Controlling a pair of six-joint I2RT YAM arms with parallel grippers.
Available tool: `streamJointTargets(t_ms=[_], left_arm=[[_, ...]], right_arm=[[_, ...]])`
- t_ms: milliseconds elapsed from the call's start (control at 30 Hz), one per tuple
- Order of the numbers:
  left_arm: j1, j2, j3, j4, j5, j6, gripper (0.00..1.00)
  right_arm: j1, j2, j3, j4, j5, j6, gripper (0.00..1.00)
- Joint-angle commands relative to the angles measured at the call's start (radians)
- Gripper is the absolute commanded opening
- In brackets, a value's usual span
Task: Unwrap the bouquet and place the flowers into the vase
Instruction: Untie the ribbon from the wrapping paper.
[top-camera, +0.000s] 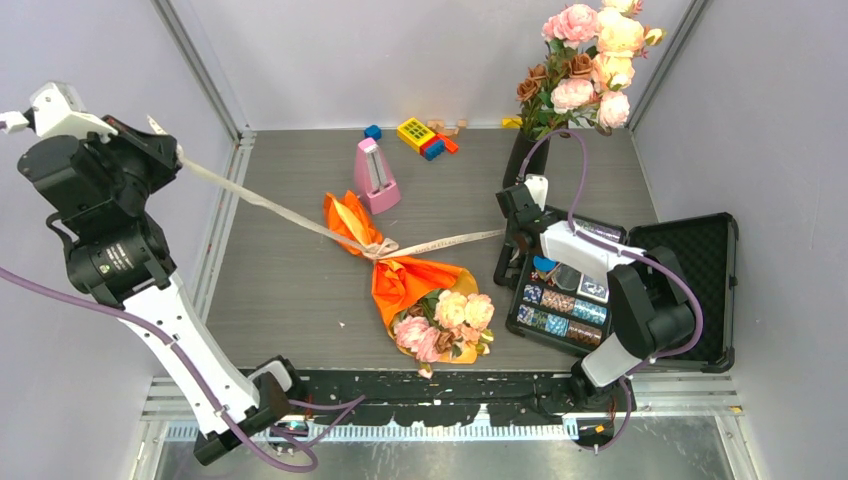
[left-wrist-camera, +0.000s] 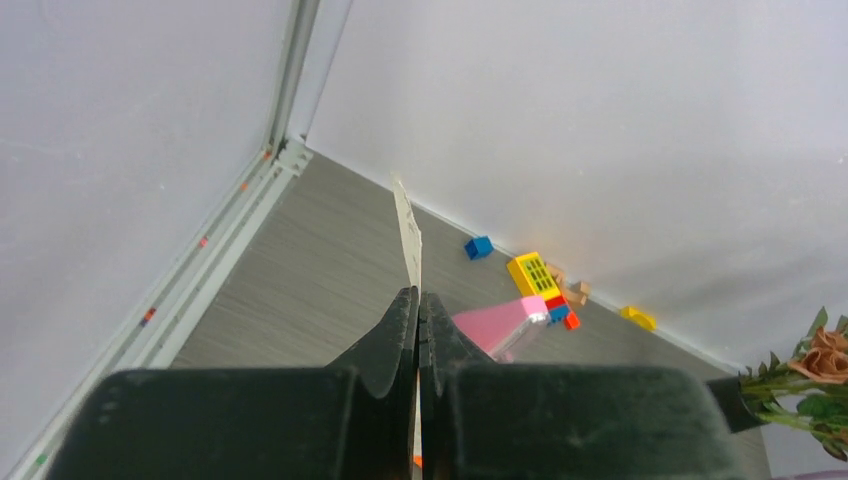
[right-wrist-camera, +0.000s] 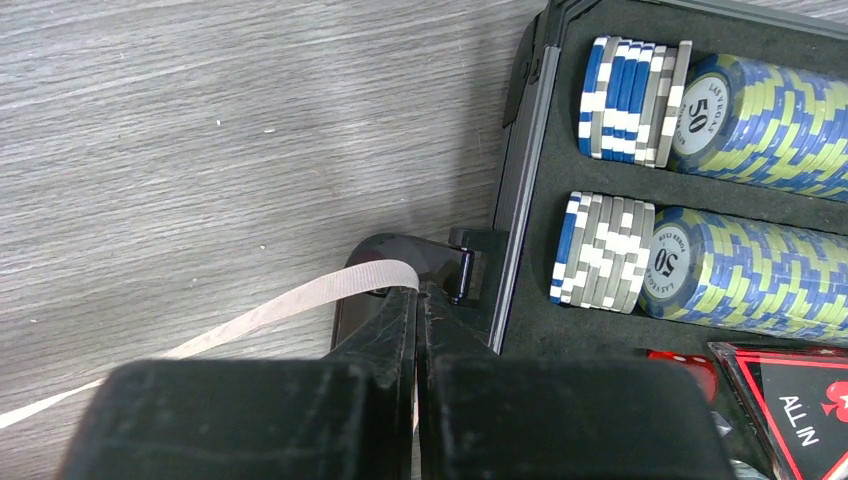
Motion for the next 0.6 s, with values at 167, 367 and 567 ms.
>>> streamJointTargets(t_ms=[167, 367, 567], left_arm=[[0.006, 0.052, 0.256, -0.036, -0.143, 0.065, 0.0], [0.007, 0.001, 0.179, -0.019, -0.2, 0.086, 0.0], [0.005, -0.077, -0.07, -0.014, -0.211, 0.085, 0.0]], right_arm=[[-0.006, -0.053, -0.007, 0.037, 0.013, 0.019, 0.0], [-0.008, -0.057, -0.006, 0.038, 0.012, 0.024, 0.0], [-0.007, -0.076, -0.007, 0.037, -0.002, 0.021, 0.0]])
